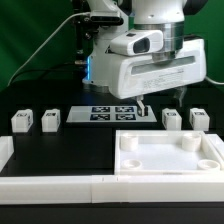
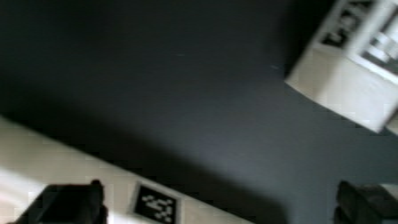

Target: Assemble one leg

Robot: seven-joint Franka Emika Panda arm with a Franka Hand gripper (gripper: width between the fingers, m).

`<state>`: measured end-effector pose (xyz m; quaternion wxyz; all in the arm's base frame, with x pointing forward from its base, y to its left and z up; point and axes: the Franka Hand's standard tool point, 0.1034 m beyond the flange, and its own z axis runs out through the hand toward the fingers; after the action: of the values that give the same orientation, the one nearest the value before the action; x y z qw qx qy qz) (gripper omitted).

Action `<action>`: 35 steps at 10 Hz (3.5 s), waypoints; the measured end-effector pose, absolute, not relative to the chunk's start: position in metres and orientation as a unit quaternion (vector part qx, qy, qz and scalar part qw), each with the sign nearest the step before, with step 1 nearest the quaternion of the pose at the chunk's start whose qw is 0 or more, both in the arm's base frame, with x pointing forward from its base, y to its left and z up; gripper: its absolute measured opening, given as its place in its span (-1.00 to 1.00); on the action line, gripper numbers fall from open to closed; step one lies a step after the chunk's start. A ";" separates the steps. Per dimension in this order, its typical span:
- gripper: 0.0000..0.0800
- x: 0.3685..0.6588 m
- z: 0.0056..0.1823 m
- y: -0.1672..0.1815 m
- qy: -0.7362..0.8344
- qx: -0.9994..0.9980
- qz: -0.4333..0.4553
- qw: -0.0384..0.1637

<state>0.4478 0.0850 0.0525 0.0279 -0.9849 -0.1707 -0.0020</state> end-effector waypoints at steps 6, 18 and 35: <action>0.62 0.434 0.049 0.147 0.065 -0.997 0.014 0.039; 0.62 0.430 0.039 0.169 0.000 -0.958 0.286 0.028; 0.62 0.404 0.023 0.186 -0.016 -0.878 0.478 0.001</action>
Offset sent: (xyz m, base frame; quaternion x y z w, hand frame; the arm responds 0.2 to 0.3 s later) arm -0.0066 0.0360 -0.0040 0.0080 0.0004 0.2618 0.9651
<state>0.4037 0.1861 0.0229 0.0012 -0.8782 -0.0158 0.4780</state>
